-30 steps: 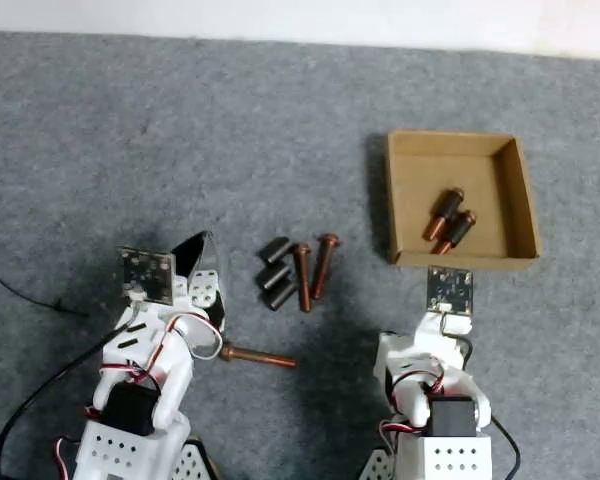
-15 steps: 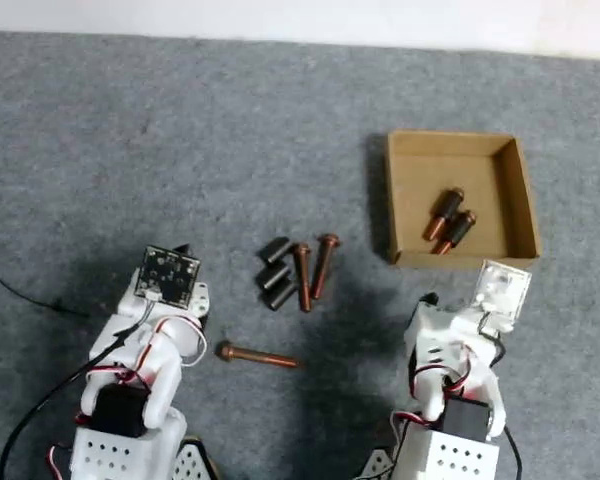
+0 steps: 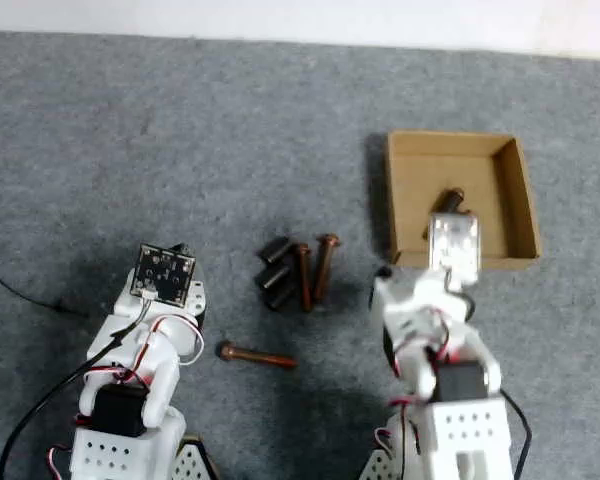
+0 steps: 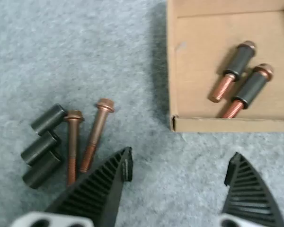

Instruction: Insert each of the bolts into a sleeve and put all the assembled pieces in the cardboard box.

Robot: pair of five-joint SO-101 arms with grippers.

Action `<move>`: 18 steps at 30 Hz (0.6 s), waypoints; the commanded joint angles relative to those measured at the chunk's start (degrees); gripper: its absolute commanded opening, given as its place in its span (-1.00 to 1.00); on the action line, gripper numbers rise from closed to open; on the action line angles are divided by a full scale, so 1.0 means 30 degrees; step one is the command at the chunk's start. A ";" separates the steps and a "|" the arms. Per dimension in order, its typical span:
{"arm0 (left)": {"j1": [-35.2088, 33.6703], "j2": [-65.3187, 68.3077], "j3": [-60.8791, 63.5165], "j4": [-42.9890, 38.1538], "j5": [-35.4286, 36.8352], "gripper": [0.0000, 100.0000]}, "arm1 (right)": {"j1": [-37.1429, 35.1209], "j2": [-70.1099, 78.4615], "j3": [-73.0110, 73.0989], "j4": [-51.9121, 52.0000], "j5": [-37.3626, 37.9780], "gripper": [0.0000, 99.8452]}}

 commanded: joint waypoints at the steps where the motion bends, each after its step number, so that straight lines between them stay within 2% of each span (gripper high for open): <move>1: -0.0249 -0.0249 -0.0689 -0.0029 0.0176 -0.99 | -0.0249 0.4381 -0.3385 -0.1011 -0.1407 -0.41; 10: -0.0308 -0.0249 -0.0396 -0.0440 0.0176 -0.99 | -0.3883 1.0271 -0.6872 -0.1011 -0.1788 -0.41; 18: -0.0308 -0.0249 -0.0396 -0.0440 0.0176 -0.99 | -0.4996 1.4637 -0.9773 -0.1040 -0.1788 -0.41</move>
